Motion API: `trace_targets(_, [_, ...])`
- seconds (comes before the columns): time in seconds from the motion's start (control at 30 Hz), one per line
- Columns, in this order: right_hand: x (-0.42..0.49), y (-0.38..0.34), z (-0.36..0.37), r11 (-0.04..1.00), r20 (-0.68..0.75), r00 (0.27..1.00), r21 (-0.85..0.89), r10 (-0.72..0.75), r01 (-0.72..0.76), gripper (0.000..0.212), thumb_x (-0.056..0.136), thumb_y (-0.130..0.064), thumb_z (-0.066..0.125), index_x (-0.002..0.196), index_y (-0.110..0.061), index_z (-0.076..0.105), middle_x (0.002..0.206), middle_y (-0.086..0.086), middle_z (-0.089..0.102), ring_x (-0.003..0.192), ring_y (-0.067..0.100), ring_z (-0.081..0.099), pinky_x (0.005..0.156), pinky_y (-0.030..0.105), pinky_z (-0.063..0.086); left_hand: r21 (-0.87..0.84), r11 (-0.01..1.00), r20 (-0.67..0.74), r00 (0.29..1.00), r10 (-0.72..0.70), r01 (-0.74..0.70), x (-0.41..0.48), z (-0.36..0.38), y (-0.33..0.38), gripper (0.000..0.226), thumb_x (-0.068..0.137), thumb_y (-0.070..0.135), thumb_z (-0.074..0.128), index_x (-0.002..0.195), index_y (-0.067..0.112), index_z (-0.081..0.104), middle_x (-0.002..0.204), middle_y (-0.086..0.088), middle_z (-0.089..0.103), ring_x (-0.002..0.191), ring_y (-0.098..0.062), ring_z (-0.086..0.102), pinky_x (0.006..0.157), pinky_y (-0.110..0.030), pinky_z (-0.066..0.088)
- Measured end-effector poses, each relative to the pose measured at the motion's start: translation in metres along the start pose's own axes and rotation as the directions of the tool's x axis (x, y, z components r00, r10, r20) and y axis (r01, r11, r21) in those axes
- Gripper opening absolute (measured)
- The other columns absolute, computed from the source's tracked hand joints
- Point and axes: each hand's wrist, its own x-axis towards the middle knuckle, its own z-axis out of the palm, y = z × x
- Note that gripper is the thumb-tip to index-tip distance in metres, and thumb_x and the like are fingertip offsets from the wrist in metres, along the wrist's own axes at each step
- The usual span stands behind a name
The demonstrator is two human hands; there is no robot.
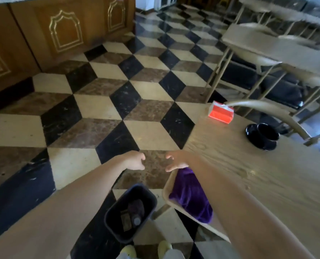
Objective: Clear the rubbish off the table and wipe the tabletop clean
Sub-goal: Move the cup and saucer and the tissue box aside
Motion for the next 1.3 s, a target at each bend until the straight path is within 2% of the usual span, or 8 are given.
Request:
trace_targets(0.4, [-0.061,0.131,-0.027,0.992,-0.140,0.986,0.095,0.095,-0.082,0.064,0.088,-0.038,0.060,0.144,-0.019,0.035,0.150,0.004,0.038,0.137,0.024,0.037,0.113,0.037,0.030,0.021,0.979,-0.035,0.978,0.205,-0.204,0.036,-0.013,0.164,0.054,0.092,0.030,0.053,0.142,0.016,0.037,0.147,-0.007,0.042,0.131,-0.021,0.044,0.104,-0.029,0.035])
trace_targets(0.6, [-0.075,0.219,-0.043,0.982,-0.134,0.982,0.153,0.133,-0.112,0.064,0.087,-0.039,0.061,0.143,-0.019,0.036,0.149,0.003,0.038,0.136,0.024,0.038,0.113,0.041,0.032,-0.042,0.981,-0.029,0.982,0.187,-0.188,0.068,-0.016,0.243,0.056,0.091,0.032,0.054,0.142,0.020,0.037,0.146,-0.003,0.042,0.128,-0.020,0.046,0.102,-0.029,0.037])
trace_targets(0.7, [-0.085,0.266,-0.056,0.976,-0.117,0.981,0.173,0.153,-0.131,0.064,0.088,-0.040,0.060,0.143,-0.018,0.036,0.149,0.003,0.039,0.136,0.024,0.038,0.112,0.039,0.032,-0.080,0.982,-0.010,0.985,0.170,-0.170,0.091,-0.019,0.283,0.056,0.091,0.033,0.054,0.142,0.021,0.035,0.146,-0.004,0.041,0.119,-0.022,0.051,0.092,-0.030,0.047])
trace_targets(0.8, [-0.090,0.309,-0.067,0.976,-0.123,0.978,0.159,0.170,-0.150,0.063,0.089,-0.038,0.058,0.143,-0.017,0.036,0.148,0.004,0.040,0.137,0.025,0.036,0.112,0.037,0.032,-0.095,0.980,-0.016,0.985,0.174,-0.175,0.111,-0.023,0.320,0.055,0.092,0.030,0.053,0.143,0.019,0.034,0.146,-0.005,0.040,0.119,-0.022,0.051,0.087,-0.030,0.049])
trace_targets(1.0, [-0.094,0.377,-0.084,0.959,-0.114,0.962,0.170,0.249,-0.228,0.061,0.092,-0.038,0.055,0.144,-0.011,0.036,0.148,0.006,0.040,0.136,0.025,0.038,0.110,0.034,0.033,-0.025,0.980,-0.047,0.979,0.197,-0.199,0.143,-0.030,0.376,0.057,0.091,0.028,0.054,0.143,0.017,0.034,0.142,-0.007,0.046,0.100,-0.021,0.058,0.085,-0.032,0.054])
trace_targets(1.13, [-0.092,0.412,-0.087,0.928,-0.104,0.943,0.242,0.316,-0.285,0.059,0.091,-0.039,0.055,0.142,-0.014,0.040,0.147,0.004,0.042,0.135,0.025,0.040,0.107,0.034,0.034,0.030,0.978,-0.040,0.977,0.209,-0.208,0.170,-0.030,0.401,0.058,0.091,0.028,0.053,0.144,0.016,0.032,0.139,-0.008,0.049,0.100,-0.023,0.062,0.084,-0.033,0.055])
trace_targets(1.23, [-0.081,0.436,-0.082,0.897,-0.106,0.929,0.319,0.356,-0.307,0.056,0.089,-0.036,0.058,0.140,-0.015,0.044,0.143,0.004,0.047,0.131,0.025,0.044,0.104,0.034,0.037,0.049,0.980,-0.068,0.978,0.195,-0.192,0.197,-0.025,0.415,0.057,0.090,0.026,0.052,0.142,0.017,0.033,0.127,-0.010,0.058,0.091,-0.026,0.067,0.085,-0.038,0.056])
trace_targets(1.3, [-0.068,0.449,-0.076,0.864,-0.130,0.914,0.398,0.384,-0.307,0.055,0.086,-0.032,0.061,0.137,-0.015,0.047,0.135,0.006,0.053,0.125,0.027,0.049,0.100,0.035,0.041,0.062,0.980,-0.105,0.975,0.197,-0.191,0.221,-0.019,0.423,0.037,0.090,0.023,0.048,0.126,0.016,0.050,0.107,-0.010,0.065,0.080,-0.026,0.066,0.083,-0.039,0.055])
